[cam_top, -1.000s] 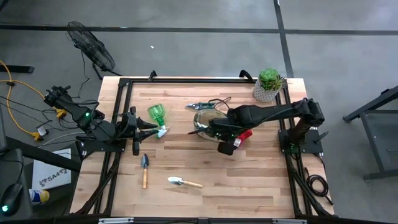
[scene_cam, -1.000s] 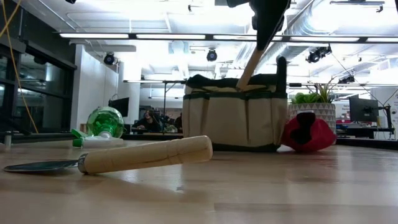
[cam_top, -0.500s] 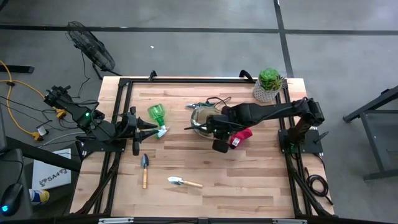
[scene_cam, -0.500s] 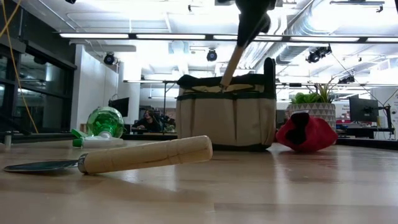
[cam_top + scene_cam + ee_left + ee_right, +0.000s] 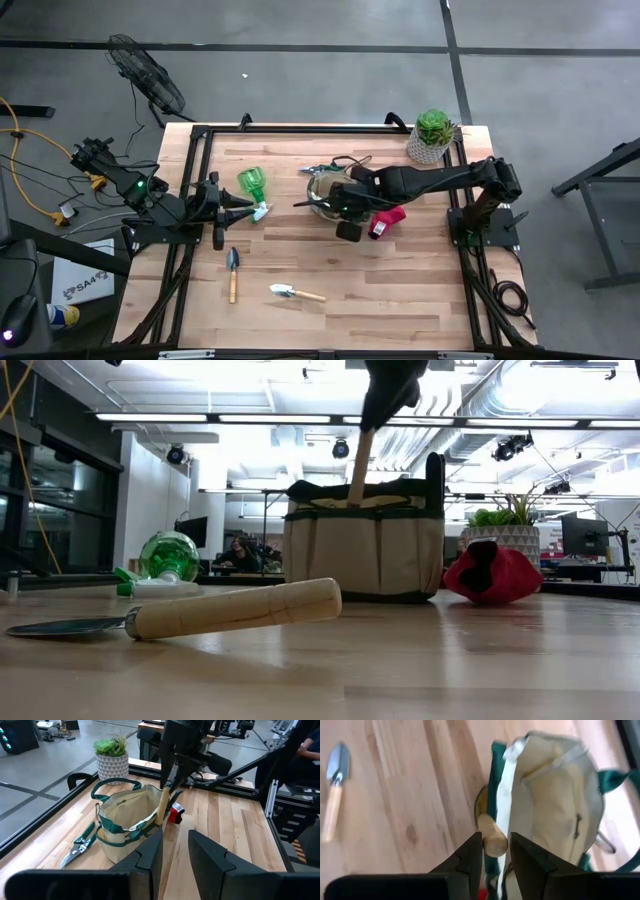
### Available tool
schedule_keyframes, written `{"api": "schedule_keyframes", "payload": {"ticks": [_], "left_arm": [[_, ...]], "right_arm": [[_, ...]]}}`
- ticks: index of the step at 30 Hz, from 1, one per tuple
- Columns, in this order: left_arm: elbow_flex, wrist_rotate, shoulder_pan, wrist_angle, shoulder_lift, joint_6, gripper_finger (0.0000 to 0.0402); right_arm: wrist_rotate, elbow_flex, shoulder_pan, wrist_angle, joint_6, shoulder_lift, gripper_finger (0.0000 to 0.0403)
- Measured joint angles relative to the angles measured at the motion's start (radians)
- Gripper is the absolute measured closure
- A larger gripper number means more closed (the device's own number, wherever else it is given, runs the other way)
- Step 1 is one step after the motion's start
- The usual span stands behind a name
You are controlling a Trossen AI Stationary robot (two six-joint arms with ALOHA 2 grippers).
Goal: Pick & Place Garden tools in Gardening bag
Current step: Put the brown hand rake into the gardening bag
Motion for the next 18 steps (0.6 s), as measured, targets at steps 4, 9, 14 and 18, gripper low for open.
{"api": "schedule_keyframes", "payload": {"ticks": [4, 9, 14, 18], "left_arm": [[0.0, 0.0, 0.0, 0.0, 0.0, 0.0, 0.0312], [0.0, 0.001, 0.0, 0.0, 0.0, 0.0, 0.0312], [0.0, 0.002, 0.0, 0.0, 0.0, 0.0, 0.0312], [0.0, 0.008, 0.0, 0.0, 0.0, 0.0, 0.0312]], "right_arm": [[0.035, 0.0, 0.0, 0.049, -0.03, 0.0, 0.0312], [0.042, 0.0, -0.011, 0.109, -0.048, 0.0, 0.0315], [0.034, 0.0, -0.034, 0.111, -0.048, 0.0, 0.0337], [0.064, 0.0, -0.045, 0.109, -0.058, -0.002, 0.0363]]}}
